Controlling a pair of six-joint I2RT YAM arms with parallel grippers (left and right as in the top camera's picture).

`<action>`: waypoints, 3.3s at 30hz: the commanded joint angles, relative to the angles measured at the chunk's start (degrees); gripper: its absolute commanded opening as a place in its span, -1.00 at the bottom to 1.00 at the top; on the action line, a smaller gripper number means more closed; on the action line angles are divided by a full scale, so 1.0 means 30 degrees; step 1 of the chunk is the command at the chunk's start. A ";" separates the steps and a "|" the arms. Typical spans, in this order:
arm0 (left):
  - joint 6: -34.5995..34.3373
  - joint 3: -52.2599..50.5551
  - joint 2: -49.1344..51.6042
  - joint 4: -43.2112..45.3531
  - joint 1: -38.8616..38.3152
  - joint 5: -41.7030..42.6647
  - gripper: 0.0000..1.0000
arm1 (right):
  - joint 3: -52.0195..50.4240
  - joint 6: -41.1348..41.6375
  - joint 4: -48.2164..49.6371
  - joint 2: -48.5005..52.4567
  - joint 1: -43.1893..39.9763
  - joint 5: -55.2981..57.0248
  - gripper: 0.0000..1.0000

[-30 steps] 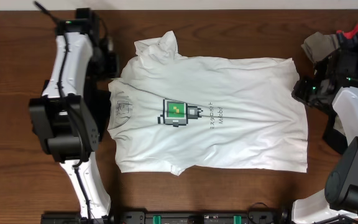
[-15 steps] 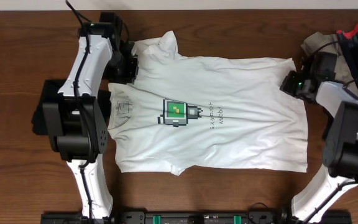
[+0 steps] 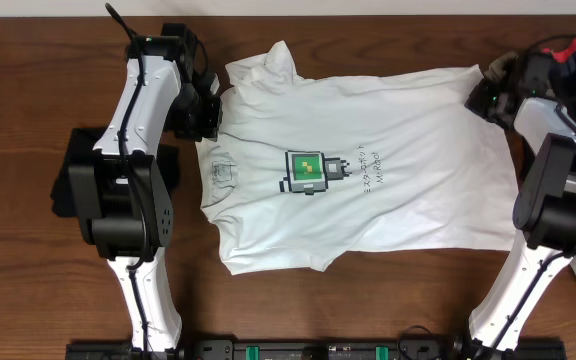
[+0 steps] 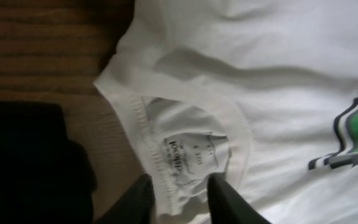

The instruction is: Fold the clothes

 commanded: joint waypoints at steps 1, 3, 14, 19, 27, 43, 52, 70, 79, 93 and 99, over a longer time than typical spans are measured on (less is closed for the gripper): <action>-0.0117 -0.0087 -0.0226 -0.0102 0.0044 0.0138 -0.23 | 0.1231 -0.1399 -0.1319 0.1049 -0.0233 -0.0860 -0.56; -0.0117 -0.0087 -0.0226 -0.0131 0.0044 0.0168 -0.21 | 0.2171 -0.1872 -0.2463 0.0597 -0.0379 -0.1974 -0.27; -0.0109 -0.0350 -0.0109 0.0758 -0.0430 0.1093 -0.27 | 0.2951 -0.2514 -0.8182 -0.5282 -0.1297 -0.4685 -0.03; -0.0685 -0.2084 0.0029 0.3373 -0.0517 0.1137 -0.73 | 0.2951 -0.2747 -1.0892 -0.7533 -0.1231 -0.4612 -0.03; -0.0685 -0.5676 0.0029 0.6805 -0.0933 0.1326 -0.88 | 0.2922 -0.2805 -1.3172 -0.8473 -0.1115 -0.4612 -0.06; -0.2419 -0.7337 0.0554 1.7697 0.0080 -0.5727 -0.88 | 0.2827 -0.2798 -1.5030 -0.8444 0.1945 -0.3133 -0.10; -0.2331 -0.1596 0.0073 1.0491 0.0495 -0.5690 0.01 | 0.1945 -0.2703 -1.5701 -0.8437 0.3453 -0.1537 0.05; -0.3293 0.1173 -0.9857 -0.4153 0.0495 -0.5697 0.00 | 0.0510 -0.4014 -1.8520 -1.1832 0.3402 -0.1683 0.12; -0.5326 -0.1705 -1.3362 -0.7213 0.0495 -0.5690 -0.14 | 0.0138 -0.4007 -2.1573 -1.5256 0.3475 -0.1625 0.25; -0.6776 -1.8724 -1.7150 0.3235 0.0058 0.2186 -0.12 | -0.6659 -0.2907 -1.6232 -1.5824 0.5858 -0.2368 0.25; -0.6776 -2.2709 -1.6313 0.7009 0.0044 0.3832 -0.10 | -0.6747 -0.2776 -1.5766 -1.5824 0.5931 -0.2331 0.27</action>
